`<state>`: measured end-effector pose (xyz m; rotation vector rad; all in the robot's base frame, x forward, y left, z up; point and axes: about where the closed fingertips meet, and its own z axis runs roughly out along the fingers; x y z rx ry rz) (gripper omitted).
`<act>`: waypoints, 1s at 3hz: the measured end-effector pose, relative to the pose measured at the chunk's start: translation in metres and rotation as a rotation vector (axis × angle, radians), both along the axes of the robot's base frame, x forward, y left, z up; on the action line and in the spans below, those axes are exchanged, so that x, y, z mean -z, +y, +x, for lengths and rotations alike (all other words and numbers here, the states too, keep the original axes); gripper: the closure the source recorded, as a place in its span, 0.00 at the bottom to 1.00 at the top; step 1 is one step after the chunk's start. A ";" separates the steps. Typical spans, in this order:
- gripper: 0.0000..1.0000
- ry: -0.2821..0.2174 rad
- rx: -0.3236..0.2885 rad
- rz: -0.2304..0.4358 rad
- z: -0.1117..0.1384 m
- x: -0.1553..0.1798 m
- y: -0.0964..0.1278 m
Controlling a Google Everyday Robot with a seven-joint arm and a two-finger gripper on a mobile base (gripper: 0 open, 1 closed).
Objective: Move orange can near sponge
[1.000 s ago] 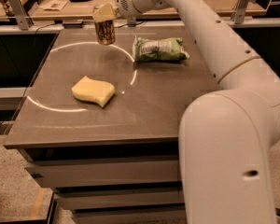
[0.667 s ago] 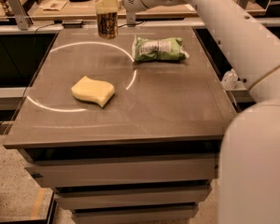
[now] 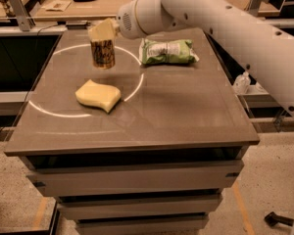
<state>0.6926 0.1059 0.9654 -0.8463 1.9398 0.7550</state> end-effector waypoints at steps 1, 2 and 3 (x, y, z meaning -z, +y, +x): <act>1.00 0.072 -0.025 -0.037 -0.026 0.034 0.010; 1.00 0.120 -0.019 -0.047 -0.038 0.053 0.011; 0.81 0.175 0.017 -0.074 -0.037 0.064 0.007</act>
Offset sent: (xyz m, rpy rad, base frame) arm -0.0494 0.0056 -0.0757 -0.0555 0.1788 0.0022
